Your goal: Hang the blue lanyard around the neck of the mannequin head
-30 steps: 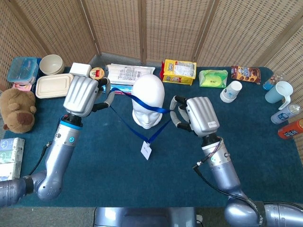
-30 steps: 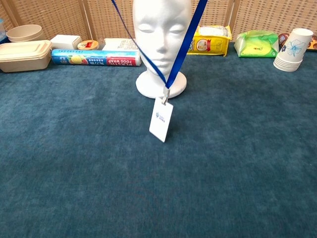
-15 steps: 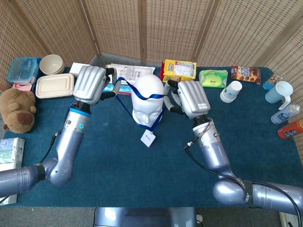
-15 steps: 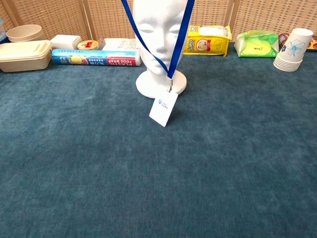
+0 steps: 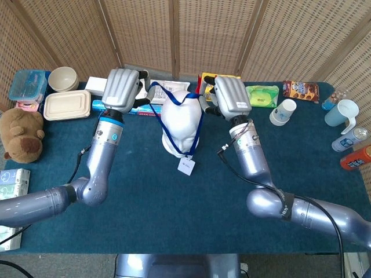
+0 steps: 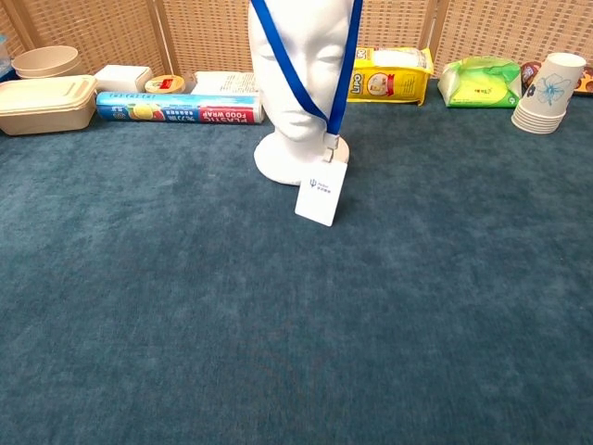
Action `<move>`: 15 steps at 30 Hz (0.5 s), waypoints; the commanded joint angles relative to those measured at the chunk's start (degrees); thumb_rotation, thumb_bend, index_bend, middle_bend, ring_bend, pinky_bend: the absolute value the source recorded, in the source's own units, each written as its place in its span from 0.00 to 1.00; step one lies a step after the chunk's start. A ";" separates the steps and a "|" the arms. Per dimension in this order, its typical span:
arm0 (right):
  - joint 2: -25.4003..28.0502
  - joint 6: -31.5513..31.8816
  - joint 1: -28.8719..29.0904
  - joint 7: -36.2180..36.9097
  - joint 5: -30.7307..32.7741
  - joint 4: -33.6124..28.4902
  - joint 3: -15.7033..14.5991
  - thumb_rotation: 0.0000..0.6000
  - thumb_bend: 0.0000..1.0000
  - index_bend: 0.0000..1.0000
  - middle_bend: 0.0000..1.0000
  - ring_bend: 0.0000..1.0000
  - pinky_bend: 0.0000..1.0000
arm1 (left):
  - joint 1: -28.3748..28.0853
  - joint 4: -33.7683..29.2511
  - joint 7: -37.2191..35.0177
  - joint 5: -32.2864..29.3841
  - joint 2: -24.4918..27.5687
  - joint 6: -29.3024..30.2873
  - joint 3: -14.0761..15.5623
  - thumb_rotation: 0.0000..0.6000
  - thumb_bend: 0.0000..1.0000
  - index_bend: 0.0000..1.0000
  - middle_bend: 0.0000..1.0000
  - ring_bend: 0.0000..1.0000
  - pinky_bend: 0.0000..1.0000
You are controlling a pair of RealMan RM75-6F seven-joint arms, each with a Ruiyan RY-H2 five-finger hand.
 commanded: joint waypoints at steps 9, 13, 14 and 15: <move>-2.48 -1.49 3.58 -1.54 3.58 8.58 -2.41 1.00 0.51 0.65 0.95 1.00 1.00 | -2.11 9.20 -2.73 -1.62 -4.26 -3.25 1.04 0.88 0.47 0.67 1.00 1.00 1.00; -2.81 -1.54 3.87 -1.67 4.10 10.04 -2.95 1.00 0.51 0.65 0.95 1.00 1.00 | -2.07 10.74 -3.15 -1.36 -4.89 -3.51 1.63 0.88 0.47 0.67 1.00 1.00 1.00; -2.86 -1.58 3.94 -1.73 4.29 10.37 -3.06 1.00 0.51 0.65 0.95 1.00 1.00 | -2.07 11.18 -3.29 -1.34 -5.09 -3.60 1.74 0.88 0.47 0.67 1.00 1.00 1.00; -2.94 -1.57 4.04 -1.80 4.56 10.87 -3.15 1.00 0.51 0.65 0.95 1.00 1.00 | -2.05 11.73 -3.47 -1.41 -5.36 -3.71 1.83 0.88 0.47 0.67 1.00 1.00 1.00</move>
